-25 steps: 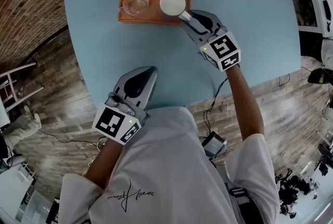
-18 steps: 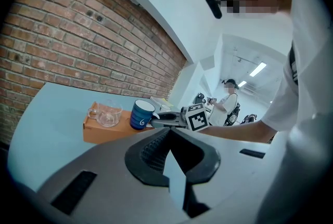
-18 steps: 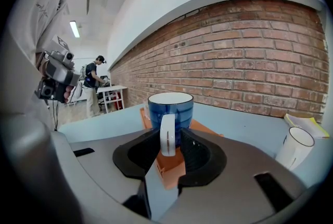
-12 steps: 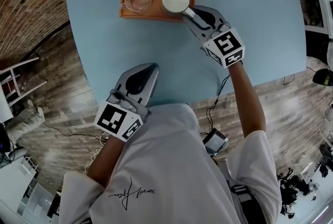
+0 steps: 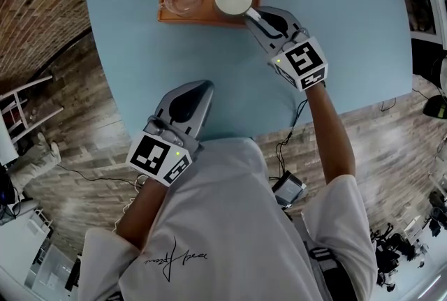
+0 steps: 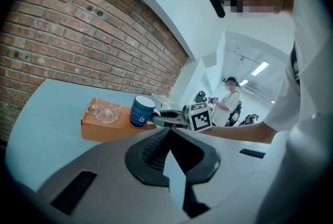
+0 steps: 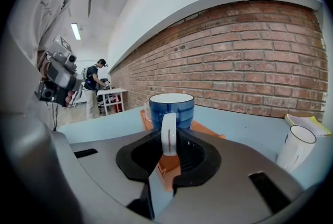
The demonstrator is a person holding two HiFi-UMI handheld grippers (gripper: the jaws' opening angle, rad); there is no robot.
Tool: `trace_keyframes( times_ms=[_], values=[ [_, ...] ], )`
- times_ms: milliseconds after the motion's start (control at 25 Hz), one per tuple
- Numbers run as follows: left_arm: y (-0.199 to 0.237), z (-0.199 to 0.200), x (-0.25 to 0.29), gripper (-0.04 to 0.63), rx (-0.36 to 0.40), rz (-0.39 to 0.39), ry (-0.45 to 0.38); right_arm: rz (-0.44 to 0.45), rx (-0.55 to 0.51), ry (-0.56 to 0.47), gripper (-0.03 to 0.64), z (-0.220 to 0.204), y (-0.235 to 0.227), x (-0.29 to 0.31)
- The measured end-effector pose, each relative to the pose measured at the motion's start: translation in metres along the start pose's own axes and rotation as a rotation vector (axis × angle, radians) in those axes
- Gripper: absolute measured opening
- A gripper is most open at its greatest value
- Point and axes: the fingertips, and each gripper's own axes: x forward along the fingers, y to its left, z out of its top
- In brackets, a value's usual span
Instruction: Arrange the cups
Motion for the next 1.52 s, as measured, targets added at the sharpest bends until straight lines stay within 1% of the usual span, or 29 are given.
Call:
trace_keyframes(
  times_ms=[200,400,560,880,1400,1520],
  values=[
    [0.002,0.001,-0.002,0.006,0.014,0.007,-0.004,-0.011,0.002,-0.004,0.067,0.001,0.002,0.000],
    [0.000,0.005,0.000,0.006,0.015,-0.005,-0.013,-0.032,0.001,-0.008,0.064,0.001,0.005,-0.001],
    [-0.002,0.009,0.000,0.006,0.012,-0.027,-0.031,-0.062,0.001,-0.013,0.062,0.004,0.007,-0.001],
    [-0.001,0.011,-0.002,0.007,-0.001,-0.023,-0.050,-0.129,0.013,-0.015,0.061,0.005,0.011,-0.003],
    [-0.004,0.016,-0.012,0.006,-0.017,-0.031,-0.092,-0.242,0.113,-0.035,0.060,0.007,0.012,-0.017],
    [-0.005,0.017,-0.014,0.006,-0.015,-0.036,-0.101,-0.260,0.117,-0.036,0.060,0.008,0.013,-0.021]
  ],
)
